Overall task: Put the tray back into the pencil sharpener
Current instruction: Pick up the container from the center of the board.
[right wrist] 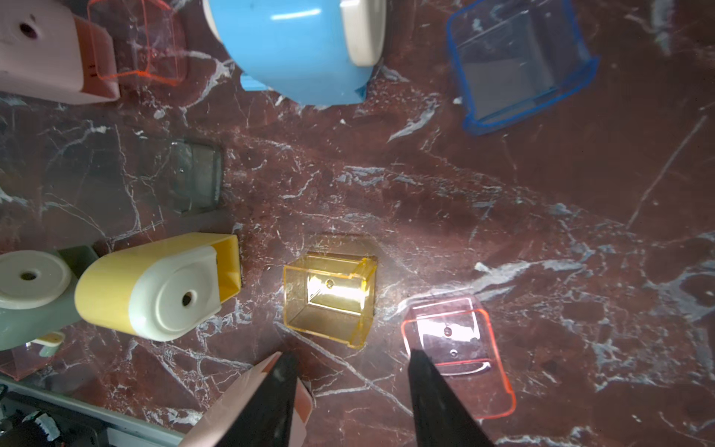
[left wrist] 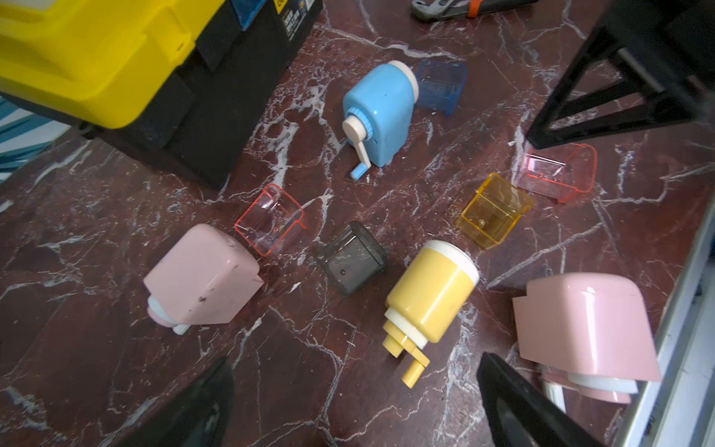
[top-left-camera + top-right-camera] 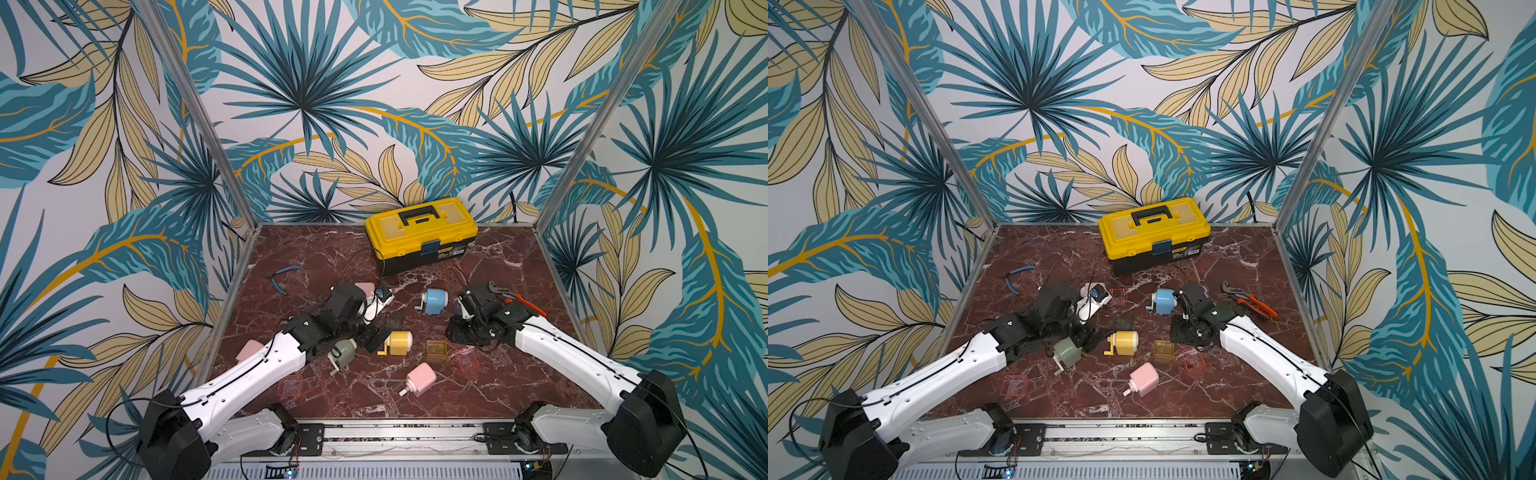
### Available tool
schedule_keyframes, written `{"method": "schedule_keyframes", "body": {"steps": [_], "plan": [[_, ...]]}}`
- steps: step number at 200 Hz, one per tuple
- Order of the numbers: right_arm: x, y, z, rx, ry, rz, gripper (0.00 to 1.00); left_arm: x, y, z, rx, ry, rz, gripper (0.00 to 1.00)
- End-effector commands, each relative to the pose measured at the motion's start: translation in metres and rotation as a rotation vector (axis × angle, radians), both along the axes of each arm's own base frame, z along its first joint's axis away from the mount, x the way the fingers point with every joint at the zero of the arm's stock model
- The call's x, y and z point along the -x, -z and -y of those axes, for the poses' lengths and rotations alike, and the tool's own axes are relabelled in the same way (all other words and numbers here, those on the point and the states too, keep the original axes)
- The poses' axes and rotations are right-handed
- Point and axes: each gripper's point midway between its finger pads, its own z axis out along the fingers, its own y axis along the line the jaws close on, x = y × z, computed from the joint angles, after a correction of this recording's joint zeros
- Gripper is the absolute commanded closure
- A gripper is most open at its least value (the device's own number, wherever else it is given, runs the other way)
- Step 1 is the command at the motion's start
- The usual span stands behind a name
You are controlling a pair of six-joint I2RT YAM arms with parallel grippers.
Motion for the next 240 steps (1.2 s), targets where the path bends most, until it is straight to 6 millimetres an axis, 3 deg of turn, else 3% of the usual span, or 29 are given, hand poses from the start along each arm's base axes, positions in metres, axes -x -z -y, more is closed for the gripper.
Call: {"method": "schedule_keyframes", "body": {"steps": [1,45,82,138,190,240], "plan": [[-0.002,0.004,-0.004,0.06,0.054,-0.016,0.51,0.017,0.006,0.002,0.031,0.091,-0.048,0.02],[-0.009,0.025,-0.001,0.097,0.147,-0.018,0.58,0.016,0.016,0.0,0.052,0.105,-0.109,0.04],[-0.007,0.042,-0.013,0.097,0.139,-0.043,0.63,0.012,0.025,0.006,0.036,0.131,-0.136,0.04],[0.001,0.06,-0.002,0.162,0.151,-0.061,0.67,0.008,0.03,0.018,0.007,0.228,-0.125,0.04],[0.004,0.069,-0.001,0.163,0.142,-0.073,0.78,-0.005,0.036,0.031,-0.016,0.321,-0.116,0.04],[0.007,0.073,0.001,0.163,0.143,-0.073,0.82,-0.006,0.05,0.042,-0.032,0.417,-0.125,0.05]]}}
